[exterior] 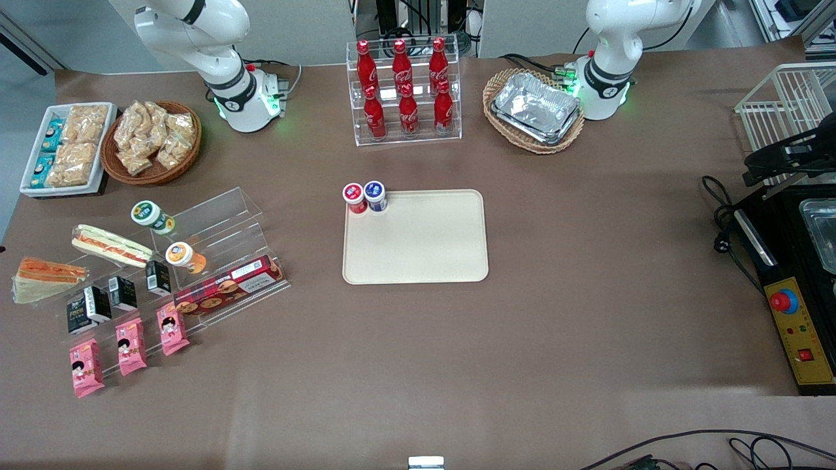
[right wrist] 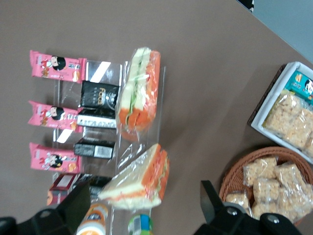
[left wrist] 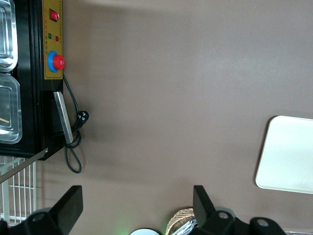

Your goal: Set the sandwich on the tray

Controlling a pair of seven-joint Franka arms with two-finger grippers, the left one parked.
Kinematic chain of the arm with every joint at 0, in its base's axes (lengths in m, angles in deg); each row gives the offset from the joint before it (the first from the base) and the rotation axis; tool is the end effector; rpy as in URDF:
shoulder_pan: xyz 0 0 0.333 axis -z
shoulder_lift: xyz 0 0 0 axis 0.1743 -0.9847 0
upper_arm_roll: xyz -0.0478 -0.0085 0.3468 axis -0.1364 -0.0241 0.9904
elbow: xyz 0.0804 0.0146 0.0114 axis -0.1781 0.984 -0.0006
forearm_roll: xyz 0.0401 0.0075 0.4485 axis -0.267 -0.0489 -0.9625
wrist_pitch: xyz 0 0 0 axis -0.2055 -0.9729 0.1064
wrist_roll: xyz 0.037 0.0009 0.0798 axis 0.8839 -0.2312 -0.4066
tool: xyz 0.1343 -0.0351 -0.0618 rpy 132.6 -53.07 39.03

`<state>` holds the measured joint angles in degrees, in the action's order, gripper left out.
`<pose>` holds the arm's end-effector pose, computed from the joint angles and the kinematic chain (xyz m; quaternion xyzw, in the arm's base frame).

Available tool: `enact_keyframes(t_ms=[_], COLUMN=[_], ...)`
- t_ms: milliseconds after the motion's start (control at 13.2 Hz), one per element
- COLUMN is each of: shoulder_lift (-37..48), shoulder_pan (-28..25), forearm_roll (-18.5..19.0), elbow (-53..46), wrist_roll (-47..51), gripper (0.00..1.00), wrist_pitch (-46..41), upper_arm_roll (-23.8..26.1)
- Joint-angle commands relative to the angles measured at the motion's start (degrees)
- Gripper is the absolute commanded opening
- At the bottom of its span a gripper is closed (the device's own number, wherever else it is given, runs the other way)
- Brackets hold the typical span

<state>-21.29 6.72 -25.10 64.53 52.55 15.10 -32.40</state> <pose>0.6096 -0.2957 0.5080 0.8691 -0.4914 -0.0345 0.0436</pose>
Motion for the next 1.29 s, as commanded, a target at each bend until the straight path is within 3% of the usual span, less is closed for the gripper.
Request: enact_keyframes(t_ms=[0, 152, 606, 1212], shoulder_lift=[-2.66, -4.16, -9.26, -11.63], shoulder_pan=[0.59, 3.38, 4.63, 5.07], forearm_roll=[-0.49, -2.51, -7.7, -9.55], elbow=[-0.79, -0.53, -0.09, 1.32], wrist_roll=[-1.19, -1.45, -2.86, -2.95], gripper=[1.0, 1.0, 1.0, 1.0], wrist_pitch=[3.01, 4.68, 9.87, 11.46], upper_arm_roll=[0.1, 0.18, 0.27, 0.45])
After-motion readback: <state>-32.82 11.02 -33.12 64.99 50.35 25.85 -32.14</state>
